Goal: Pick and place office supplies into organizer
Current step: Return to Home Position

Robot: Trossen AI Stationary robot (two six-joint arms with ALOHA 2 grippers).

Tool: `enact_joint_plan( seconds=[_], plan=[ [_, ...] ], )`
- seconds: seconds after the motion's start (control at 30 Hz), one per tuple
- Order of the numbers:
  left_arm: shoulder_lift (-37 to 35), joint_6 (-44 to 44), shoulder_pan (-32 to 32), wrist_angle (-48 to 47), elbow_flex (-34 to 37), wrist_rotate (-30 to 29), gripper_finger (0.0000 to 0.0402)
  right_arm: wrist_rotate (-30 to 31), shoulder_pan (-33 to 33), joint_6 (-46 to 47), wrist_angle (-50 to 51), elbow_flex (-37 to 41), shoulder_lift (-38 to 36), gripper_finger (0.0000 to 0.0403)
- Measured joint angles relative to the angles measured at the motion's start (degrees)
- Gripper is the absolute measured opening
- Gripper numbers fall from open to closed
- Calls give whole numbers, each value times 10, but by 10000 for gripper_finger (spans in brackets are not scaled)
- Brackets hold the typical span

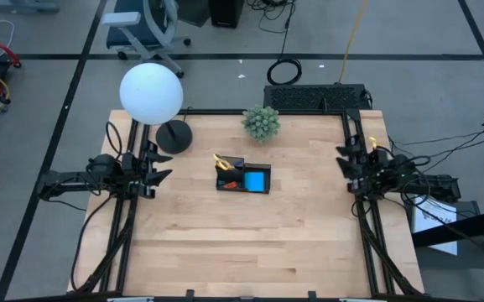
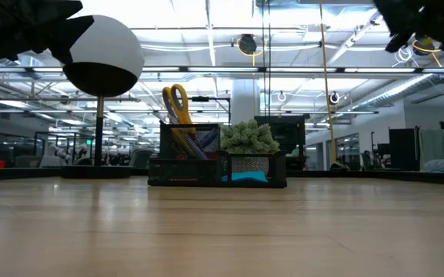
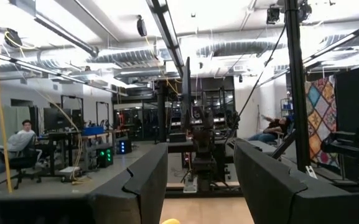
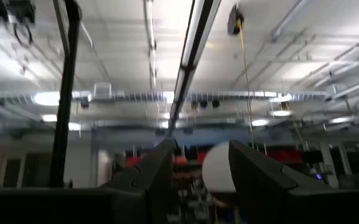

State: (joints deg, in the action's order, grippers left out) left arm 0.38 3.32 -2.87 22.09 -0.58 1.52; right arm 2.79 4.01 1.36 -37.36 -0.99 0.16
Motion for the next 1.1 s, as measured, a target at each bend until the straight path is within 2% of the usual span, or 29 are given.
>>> enact_joint_plan(
  seconds=[0.3, 0.43, 0.57, 0.67, 0.93, 1.1],
  plan=[
    [0, 6, 0, -21, 0, 0, 191, 7, 0, -48, 153, 0, 0, 153],
    [0, 6, 0, -23, 0, 0, 191, 69, 0, -51, 219, 0, 0, 153],
    [0, 7, 0, -27, 0, 0, 191, 95, 0, -57, 291, 0, 0, 153],
    [0, 9, 0, -30, 0, 0, 191, 94, 0, -62, 328, 0, 0, 153],
    [0, 11, 0, -39, 0, 0, 191, 90, 0, -78, 342, 0, 0, 153],
    [0, 11, 0, -40, 0, 0, 191, 31, 0, -101, 346, 0, 0, 153]
  ],
)
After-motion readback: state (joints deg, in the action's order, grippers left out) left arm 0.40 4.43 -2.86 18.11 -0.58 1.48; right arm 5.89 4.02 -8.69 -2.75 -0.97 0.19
